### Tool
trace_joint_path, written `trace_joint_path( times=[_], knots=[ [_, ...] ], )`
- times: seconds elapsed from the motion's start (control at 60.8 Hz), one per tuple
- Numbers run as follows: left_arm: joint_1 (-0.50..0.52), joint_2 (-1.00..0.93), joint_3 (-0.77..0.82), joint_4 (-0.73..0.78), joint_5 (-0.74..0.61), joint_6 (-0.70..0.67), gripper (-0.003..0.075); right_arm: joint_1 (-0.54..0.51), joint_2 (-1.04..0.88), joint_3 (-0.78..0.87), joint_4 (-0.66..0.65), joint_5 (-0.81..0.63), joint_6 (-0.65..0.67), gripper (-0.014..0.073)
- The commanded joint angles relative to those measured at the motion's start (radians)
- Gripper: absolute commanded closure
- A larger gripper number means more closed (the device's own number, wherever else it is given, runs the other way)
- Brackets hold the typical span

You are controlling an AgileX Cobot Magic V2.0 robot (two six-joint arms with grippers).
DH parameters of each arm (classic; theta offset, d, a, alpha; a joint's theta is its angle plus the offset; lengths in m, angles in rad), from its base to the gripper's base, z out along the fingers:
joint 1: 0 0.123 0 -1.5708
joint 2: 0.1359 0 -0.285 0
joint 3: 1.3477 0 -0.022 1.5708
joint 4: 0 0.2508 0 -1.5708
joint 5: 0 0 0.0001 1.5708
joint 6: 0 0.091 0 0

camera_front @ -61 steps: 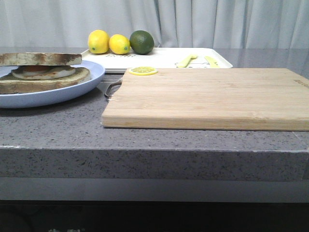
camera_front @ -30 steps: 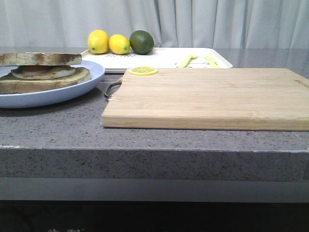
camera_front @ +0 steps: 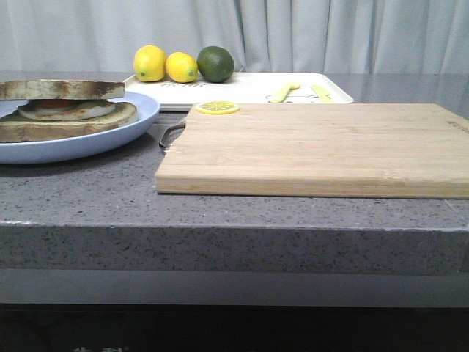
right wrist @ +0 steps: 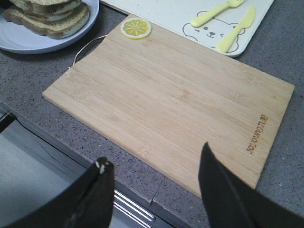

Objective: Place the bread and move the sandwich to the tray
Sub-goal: 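Grasp the blue plate rim with the left gripper, then lift the plate with the left gripper and carry it onto the white tray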

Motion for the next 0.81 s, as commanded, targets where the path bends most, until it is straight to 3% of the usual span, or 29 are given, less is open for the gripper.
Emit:
trace_joint_path(
  times=[0.0,0.181,0.395,0.79],
  knots=[
    [-0.009,-0.035,-0.027,-0.056,-0.005,0.011,0.0574,0.002,-0.002,-0.023,0.002,-0.064,0.004,0.0172],
    [-0.009,-0.035,-0.027,-0.056,-0.005,0.013,0.0736,0.002,-0.002,-0.023,0.002,-0.064,0.004,0.0172],
    [-0.009,-0.041,-0.053,-0.065,0.032,0.018,0.0738,0.002,-0.002,-0.023,0.002,-0.064,0.004,0.0172],
    [-0.04,-0.041,-0.221,-0.224,0.083,0.07,0.0738,0.002,-0.002,-0.023,0.002,-0.064,0.004,0.0172]
  ],
)
